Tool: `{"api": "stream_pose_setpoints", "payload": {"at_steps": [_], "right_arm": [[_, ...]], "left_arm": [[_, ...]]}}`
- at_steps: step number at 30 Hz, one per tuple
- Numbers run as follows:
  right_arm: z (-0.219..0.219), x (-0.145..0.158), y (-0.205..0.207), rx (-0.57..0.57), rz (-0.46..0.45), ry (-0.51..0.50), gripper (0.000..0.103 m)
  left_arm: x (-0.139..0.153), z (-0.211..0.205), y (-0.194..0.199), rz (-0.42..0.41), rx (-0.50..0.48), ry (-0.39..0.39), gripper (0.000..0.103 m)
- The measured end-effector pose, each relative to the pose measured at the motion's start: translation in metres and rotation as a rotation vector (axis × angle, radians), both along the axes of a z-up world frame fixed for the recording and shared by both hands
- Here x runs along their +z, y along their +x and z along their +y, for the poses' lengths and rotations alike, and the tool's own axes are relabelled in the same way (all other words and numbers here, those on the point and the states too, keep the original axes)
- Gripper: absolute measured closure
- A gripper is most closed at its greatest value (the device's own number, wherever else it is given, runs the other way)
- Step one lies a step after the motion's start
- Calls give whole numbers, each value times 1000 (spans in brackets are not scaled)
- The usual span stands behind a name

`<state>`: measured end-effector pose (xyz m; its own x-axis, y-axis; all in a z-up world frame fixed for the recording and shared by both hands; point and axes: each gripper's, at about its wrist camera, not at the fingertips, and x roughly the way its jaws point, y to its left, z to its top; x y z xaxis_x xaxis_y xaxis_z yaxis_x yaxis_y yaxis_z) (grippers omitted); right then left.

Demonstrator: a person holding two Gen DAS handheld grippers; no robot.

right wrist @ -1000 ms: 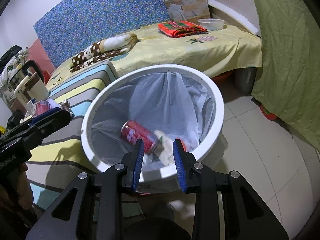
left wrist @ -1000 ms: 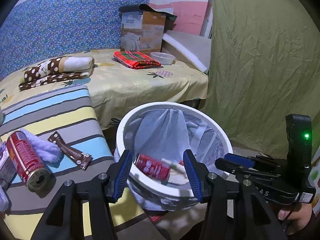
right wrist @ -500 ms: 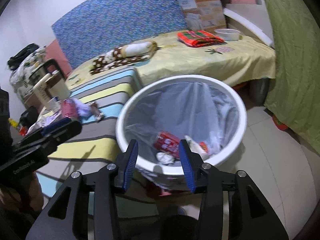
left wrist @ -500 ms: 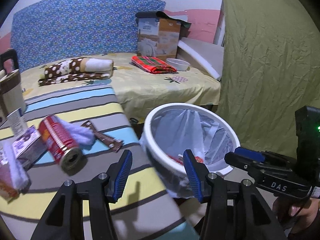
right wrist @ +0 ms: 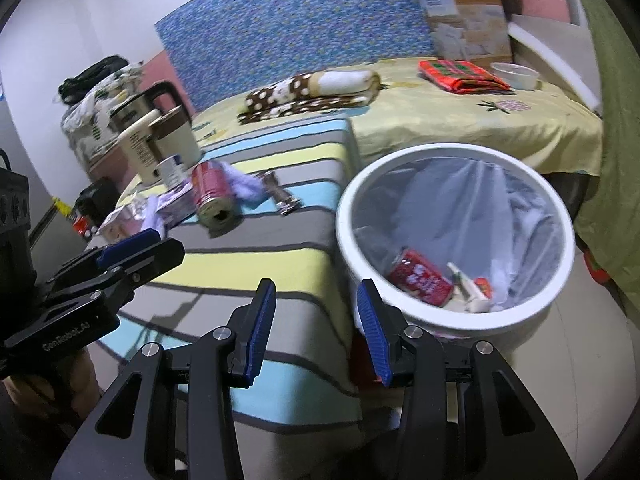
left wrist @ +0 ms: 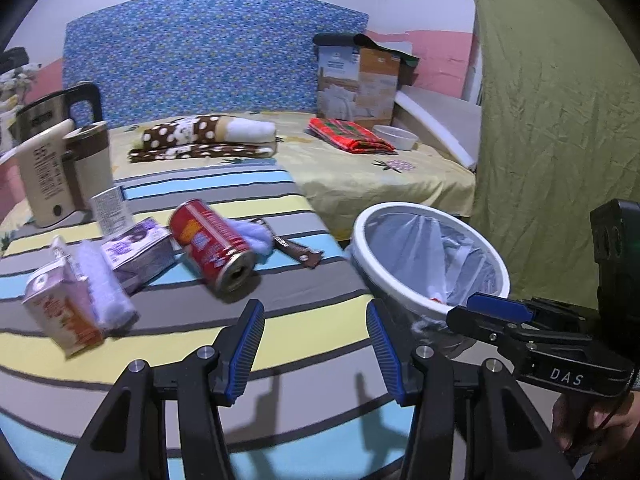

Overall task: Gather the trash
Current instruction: 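Move both grippers back toward the juice carton and remaining can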

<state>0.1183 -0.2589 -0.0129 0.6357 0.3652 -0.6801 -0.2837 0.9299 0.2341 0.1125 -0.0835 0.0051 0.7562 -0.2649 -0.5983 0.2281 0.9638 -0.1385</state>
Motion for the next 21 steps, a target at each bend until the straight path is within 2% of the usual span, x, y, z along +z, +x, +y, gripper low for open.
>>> {"api": "stream_pose_setpoints", "payload": {"at_steps": [9,14,21], "right_arm": [[23,2,-1,62,-5,-1,58],[38,2,5,94,-7,5,47],[61,-1,15,148,-11,-11,46]], "left_arm": [[-4,34,-15,9,98,7,50],[-7,61,-16,23,178,15,50],[-10,99,-12,35,291,11,50]]}}
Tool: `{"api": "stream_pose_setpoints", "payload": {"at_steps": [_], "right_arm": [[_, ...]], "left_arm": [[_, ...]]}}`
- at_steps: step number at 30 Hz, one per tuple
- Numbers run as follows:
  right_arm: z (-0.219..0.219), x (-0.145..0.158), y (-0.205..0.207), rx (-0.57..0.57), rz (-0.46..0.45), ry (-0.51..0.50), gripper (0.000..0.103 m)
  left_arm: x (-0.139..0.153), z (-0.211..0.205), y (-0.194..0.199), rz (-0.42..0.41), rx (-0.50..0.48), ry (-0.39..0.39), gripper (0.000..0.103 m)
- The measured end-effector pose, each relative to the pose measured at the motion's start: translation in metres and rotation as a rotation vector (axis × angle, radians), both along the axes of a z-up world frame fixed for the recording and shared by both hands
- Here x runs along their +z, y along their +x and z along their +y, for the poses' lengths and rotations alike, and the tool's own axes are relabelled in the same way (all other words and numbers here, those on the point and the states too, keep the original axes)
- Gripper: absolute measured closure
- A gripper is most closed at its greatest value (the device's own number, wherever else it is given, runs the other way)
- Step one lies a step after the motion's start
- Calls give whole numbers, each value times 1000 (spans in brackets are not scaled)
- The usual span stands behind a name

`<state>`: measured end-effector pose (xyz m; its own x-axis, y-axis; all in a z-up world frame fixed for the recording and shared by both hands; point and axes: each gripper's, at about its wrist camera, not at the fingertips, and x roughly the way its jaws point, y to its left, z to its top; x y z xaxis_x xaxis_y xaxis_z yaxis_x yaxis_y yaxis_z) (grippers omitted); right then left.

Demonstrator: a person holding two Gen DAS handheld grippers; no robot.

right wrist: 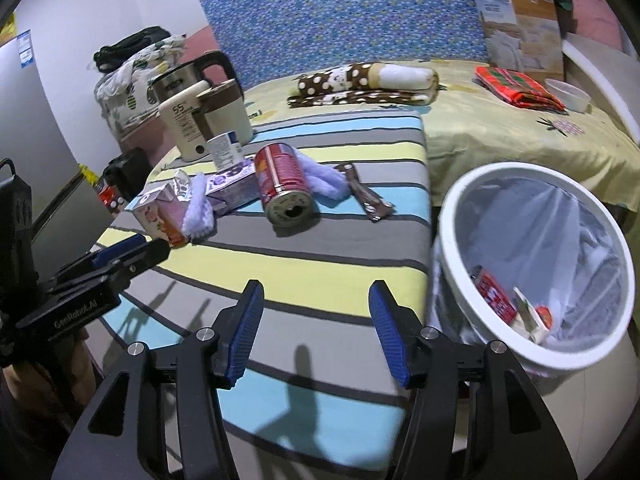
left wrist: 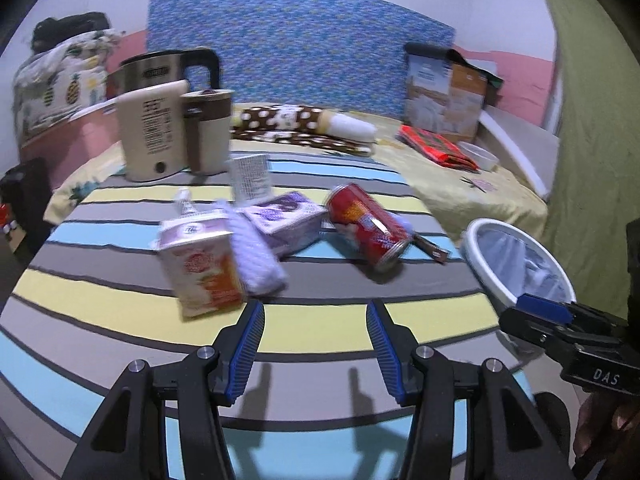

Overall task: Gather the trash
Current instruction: 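Move both grippers back toward the juice carton and remaining can, then grasp the white juice carton with the left gripper while the right gripper grasps a red can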

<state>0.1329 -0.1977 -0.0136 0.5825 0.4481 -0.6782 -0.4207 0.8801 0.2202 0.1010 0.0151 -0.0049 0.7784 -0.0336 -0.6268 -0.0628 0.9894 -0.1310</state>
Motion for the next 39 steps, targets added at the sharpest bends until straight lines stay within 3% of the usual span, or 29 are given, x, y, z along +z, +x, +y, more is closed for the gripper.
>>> {"api": "stream_pose_setpoints", "payload": {"at_steps": [8,13,35,39], "right_arm": [[14,-1,15,42,-4,-8,43],[24,-5,26,64,1,-21,42],[56,-16,71,152,-4,-110,41],[61,-19,76,159,4,-122,41]], "left_arm": [[-3,42,6,-5,150,-1,41],[-8,54,17,9,194,-6,39],[-22,70,49,31,255,-9,39],[-24,72,51,38,253,-12,45]]}}
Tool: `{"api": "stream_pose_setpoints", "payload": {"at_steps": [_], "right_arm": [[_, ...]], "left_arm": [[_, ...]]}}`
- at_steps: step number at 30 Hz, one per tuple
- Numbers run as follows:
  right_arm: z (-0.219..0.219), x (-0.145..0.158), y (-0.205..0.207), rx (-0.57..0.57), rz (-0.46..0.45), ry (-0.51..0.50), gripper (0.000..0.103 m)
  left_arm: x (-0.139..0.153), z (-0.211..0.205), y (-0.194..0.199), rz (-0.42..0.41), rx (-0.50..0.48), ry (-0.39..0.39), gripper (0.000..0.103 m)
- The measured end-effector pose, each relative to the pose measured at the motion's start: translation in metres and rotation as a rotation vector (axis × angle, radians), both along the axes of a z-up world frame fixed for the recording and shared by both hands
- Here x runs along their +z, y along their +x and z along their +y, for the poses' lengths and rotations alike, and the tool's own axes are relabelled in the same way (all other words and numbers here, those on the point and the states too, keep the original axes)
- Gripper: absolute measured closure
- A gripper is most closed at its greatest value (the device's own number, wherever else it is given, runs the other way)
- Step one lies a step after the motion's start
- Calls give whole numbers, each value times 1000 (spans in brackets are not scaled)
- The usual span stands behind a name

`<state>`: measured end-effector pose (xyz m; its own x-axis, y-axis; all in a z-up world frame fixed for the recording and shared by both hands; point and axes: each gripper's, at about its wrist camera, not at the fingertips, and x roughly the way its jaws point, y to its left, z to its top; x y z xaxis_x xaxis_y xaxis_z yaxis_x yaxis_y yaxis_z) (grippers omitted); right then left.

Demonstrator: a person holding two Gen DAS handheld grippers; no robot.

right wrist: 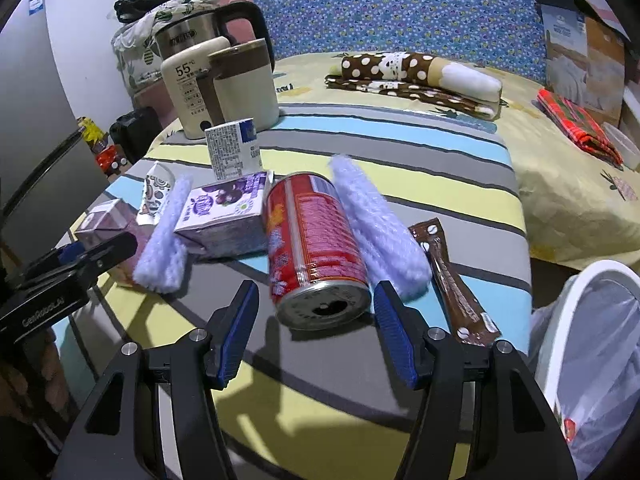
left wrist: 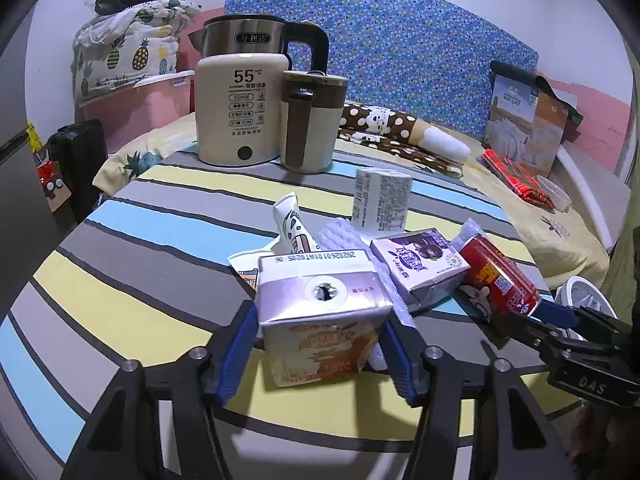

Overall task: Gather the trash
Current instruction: 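Grasp the white juice carton with the left gripper while the right gripper grasps a red can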

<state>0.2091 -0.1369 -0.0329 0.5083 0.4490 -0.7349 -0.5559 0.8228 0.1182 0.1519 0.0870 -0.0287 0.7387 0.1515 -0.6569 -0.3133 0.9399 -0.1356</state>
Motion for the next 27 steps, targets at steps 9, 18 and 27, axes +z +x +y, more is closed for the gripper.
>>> {"api": "stream_pose_setpoints", "payload": {"at_steps": [9,18,27], "right_arm": [[3,-4,6,3,37,3,41],[-6,1,-10,-23,31,63,48],[-22,8,-37,-61,19,92,48]], "left_arm": [[0,2,0,-6,-11,-3,46],[7,-8,-12,-21,-24,47,46],[13,-20,-32,-36,-71,53,46]]}}
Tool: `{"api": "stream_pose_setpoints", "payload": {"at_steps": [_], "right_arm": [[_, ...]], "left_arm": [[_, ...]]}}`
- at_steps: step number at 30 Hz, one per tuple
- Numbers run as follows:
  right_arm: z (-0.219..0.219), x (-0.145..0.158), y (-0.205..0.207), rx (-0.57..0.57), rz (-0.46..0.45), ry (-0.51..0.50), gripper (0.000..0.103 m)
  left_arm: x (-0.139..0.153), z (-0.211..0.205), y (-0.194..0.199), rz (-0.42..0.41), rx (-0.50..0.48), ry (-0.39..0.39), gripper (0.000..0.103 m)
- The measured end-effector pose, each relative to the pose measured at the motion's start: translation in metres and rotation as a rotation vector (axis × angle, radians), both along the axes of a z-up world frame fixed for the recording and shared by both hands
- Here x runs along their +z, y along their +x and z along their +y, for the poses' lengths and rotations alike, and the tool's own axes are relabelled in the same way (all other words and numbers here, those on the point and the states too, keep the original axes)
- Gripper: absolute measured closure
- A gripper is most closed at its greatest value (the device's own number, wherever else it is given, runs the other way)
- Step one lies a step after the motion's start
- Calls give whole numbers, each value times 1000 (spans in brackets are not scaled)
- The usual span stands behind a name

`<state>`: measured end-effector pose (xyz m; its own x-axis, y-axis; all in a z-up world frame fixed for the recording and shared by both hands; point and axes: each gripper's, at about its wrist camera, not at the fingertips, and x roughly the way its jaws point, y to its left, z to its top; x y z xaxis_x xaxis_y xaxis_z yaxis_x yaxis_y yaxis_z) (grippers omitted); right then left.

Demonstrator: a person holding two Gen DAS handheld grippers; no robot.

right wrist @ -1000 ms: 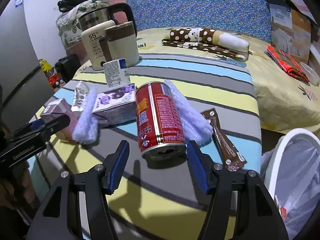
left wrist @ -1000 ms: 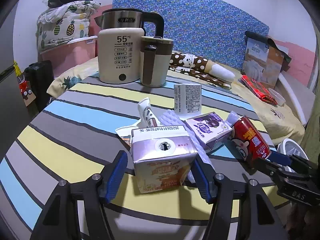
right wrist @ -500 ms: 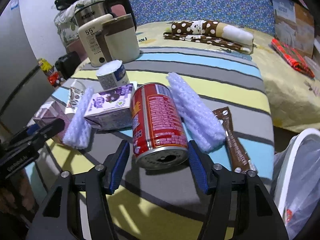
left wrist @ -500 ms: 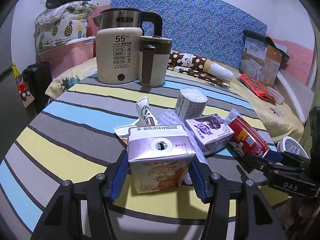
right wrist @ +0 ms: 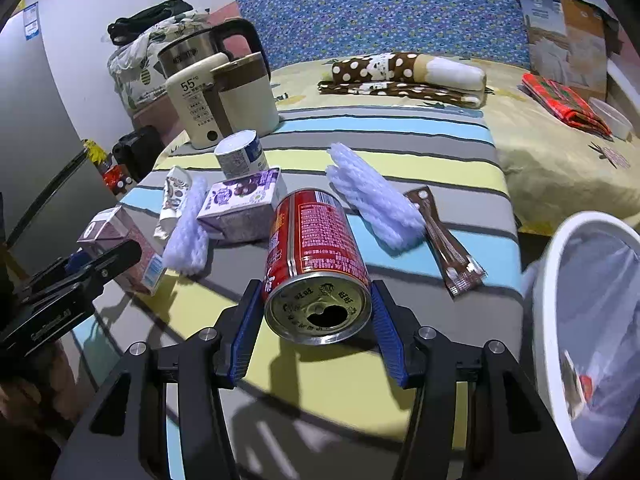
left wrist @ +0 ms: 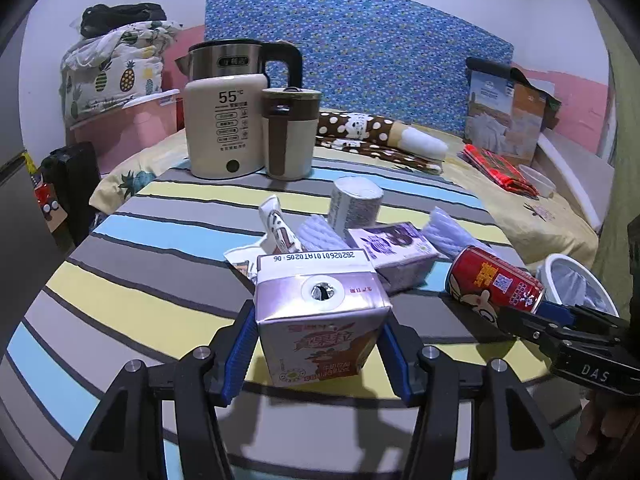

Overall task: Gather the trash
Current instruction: 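Grasp the white juice carton with the left gripper while the right gripper grasps a red can, then lift the carton and can and carry them over the white wastebasket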

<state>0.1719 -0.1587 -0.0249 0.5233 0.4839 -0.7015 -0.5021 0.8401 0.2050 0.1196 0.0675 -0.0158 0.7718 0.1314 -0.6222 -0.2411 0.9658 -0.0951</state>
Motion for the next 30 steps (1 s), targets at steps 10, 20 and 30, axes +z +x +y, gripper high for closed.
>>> {"api": "stream_pose_setpoints", "payload": {"at_steps": [10,20,30], "right_arm": [[-16,13,-23,-42,-31,23,48],[-27,19,-37,-71,-51,28,49],[-37,24,-46,-101,-73,40,49]], "left_arm": [[11,-25,-21,-21,-82,-2,46],[18,-53,-32,-34,-162,-5,46],[25,-72,-37,-47,-228,0,46]]}}
